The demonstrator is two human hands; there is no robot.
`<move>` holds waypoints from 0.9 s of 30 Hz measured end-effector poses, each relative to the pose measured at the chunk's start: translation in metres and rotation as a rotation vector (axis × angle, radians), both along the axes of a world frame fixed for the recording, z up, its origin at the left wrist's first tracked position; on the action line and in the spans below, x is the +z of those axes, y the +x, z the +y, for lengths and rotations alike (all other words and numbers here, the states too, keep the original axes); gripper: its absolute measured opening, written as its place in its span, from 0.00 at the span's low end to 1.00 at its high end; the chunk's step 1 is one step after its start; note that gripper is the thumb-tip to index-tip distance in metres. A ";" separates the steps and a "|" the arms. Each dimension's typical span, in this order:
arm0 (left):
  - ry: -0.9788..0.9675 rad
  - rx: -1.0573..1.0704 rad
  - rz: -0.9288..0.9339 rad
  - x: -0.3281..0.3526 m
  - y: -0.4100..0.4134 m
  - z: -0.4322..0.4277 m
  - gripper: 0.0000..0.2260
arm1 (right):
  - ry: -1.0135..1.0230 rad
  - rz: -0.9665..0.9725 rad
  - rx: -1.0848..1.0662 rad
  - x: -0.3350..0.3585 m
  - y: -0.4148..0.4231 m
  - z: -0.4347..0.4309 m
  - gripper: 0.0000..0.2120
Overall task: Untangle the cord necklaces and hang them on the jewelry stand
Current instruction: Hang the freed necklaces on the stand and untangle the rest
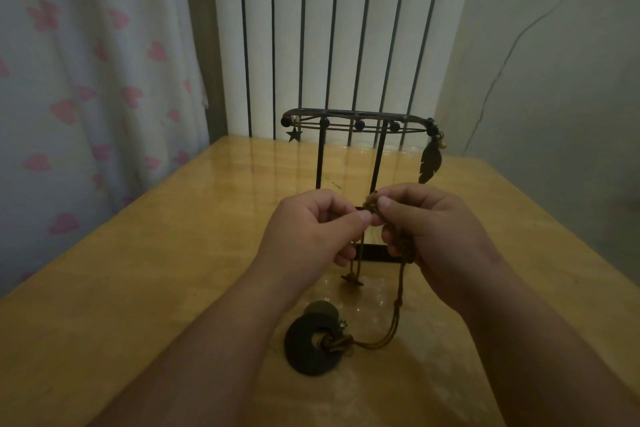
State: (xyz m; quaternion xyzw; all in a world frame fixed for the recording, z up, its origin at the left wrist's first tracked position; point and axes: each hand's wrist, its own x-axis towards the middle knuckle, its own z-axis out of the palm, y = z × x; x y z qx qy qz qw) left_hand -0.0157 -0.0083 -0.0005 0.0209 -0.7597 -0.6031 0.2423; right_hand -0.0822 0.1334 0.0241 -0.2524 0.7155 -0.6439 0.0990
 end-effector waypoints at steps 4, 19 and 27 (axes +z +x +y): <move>0.051 -0.015 -0.012 0.002 0.000 -0.001 0.03 | 0.007 0.006 -0.010 -0.002 0.000 -0.001 0.06; 0.090 -0.007 -0.028 0.001 -0.002 0.000 0.05 | 0.006 -0.012 -0.015 -0.003 -0.001 -0.002 0.06; 0.120 -0.023 -0.013 0.002 -0.002 -0.001 0.05 | -0.045 -0.002 -0.049 0.001 -0.002 0.001 0.10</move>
